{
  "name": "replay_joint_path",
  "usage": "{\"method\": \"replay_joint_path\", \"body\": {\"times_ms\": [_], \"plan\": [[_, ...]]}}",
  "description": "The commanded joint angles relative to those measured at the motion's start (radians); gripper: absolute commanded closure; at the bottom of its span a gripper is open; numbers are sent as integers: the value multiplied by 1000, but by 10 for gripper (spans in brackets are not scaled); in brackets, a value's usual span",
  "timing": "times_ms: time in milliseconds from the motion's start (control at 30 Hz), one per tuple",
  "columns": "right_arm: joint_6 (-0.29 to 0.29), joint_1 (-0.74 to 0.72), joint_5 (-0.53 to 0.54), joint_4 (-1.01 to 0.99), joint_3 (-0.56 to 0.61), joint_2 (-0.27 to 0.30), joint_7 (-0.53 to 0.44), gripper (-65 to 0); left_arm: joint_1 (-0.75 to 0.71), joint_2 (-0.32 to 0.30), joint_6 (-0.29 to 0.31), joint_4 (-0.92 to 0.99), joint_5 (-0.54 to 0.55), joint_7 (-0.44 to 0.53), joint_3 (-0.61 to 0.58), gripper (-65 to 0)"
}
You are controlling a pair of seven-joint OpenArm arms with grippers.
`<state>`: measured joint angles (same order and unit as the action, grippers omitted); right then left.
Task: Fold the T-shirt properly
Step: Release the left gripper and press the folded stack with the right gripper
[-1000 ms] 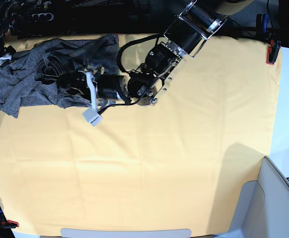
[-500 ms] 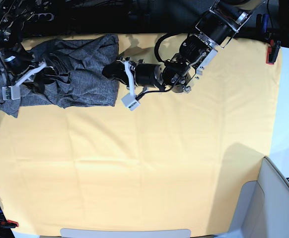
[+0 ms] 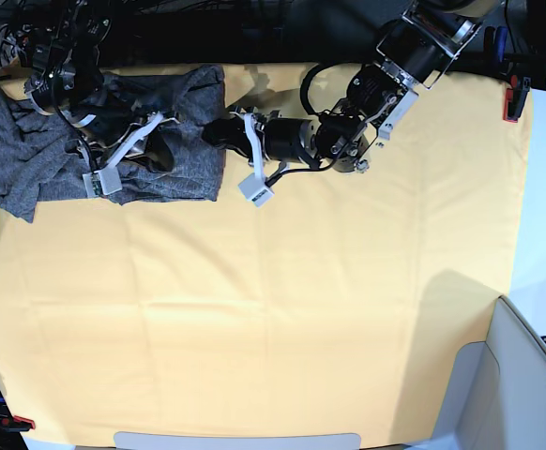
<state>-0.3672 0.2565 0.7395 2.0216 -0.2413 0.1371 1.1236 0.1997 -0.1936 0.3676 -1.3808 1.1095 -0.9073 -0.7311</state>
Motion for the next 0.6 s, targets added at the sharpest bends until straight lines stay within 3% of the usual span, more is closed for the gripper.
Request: {"method": "replay_joint_path", "body": {"times_ms": [0, 200, 400, 567], "plan": [[17, -1, 15, 15, 1, 29, -20, 0, 16, 6, 14, -15, 22, 26, 5, -2], [139, 5, -28, -68, 13, 111, -20, 0, 14, 6, 14, -13, 22, 52, 5, -2], [188, 0, -102, -147, 7, 129, -20, 0, 7, 6, 14, -13, 22, 50, 3, -2], [244, -21, -239, -131, 3, 131, -27, 0, -7, 6, 14, -13, 22, 50, 3, -2]]}}
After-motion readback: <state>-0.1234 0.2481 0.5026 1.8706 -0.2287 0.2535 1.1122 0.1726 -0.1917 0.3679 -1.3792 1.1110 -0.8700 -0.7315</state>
